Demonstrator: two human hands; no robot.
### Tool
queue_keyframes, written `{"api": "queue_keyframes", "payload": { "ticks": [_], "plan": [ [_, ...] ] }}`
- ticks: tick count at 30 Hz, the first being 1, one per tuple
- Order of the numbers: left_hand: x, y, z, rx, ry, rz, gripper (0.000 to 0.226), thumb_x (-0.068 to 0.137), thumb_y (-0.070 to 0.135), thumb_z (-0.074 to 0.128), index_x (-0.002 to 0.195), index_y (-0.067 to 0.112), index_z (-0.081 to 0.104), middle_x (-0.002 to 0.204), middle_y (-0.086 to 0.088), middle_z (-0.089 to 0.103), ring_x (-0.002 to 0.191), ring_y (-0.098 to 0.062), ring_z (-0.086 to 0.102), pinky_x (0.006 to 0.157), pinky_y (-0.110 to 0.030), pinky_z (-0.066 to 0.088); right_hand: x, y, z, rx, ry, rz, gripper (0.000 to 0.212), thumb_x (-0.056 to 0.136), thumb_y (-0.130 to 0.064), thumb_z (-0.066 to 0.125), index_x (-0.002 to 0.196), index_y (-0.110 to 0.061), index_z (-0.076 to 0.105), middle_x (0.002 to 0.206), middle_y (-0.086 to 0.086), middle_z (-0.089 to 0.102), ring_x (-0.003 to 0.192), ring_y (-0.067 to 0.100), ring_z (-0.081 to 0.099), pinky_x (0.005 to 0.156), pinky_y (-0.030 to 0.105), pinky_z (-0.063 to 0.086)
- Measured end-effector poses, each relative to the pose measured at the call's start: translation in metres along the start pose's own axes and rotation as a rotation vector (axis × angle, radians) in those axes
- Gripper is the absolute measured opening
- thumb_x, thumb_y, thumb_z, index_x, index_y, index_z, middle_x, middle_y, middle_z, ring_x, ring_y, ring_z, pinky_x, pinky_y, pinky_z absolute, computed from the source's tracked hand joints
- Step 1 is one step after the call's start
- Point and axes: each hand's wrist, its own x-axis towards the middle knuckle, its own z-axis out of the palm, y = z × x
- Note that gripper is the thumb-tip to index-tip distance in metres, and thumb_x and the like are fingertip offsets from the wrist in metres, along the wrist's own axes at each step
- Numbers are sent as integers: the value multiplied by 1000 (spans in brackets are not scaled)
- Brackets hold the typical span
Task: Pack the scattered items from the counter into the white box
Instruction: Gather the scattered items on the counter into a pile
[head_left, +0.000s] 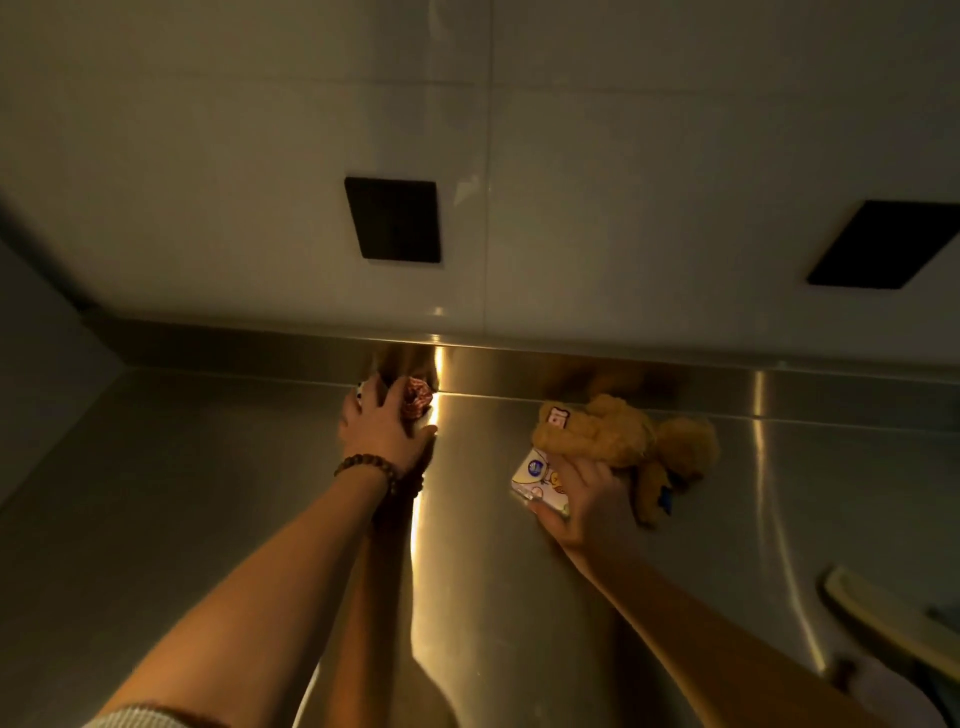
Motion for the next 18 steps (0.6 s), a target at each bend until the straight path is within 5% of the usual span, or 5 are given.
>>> {"api": "queue_keyframes", "payload": {
  "ticks": [5, 11, 18],
  "plan": [
    [-3, 10, 1, 49, 75, 67, 31, 81, 33, 60, 111, 22, 59, 128, -6, 38, 107, -35, 35, 90, -46, 33, 1, 1, -15, -31, -13, 38, 61, 74, -43, 72, 123, -11, 58, 109, 7, 63, 94, 22, 58, 80, 30, 50],
    [-49, 75, 5, -222, 45, 275, 29, 81, 23, 61, 109, 14, 63, 123, -7, 46, 107, -31, 42, 93, -43, 41, -16, -1, -80, 32, 133, 161, 54, 78, -46, 64, 123, -18, 56, 108, 2, 62, 92, 9, 48, 80, 24, 42],
    [-141, 209, 8, -441, 11, 662, 25, 79, 20, 66, 103, 11, 65, 118, -6, 54, 107, -28, 47, 95, -37, 39, -100, 42, -203, -3, 317, 382, 52, 78, -32, 73, 123, -11, 57, 111, 9, 61, 97, 23, 56, 84, 33, 45]
  ]
}}
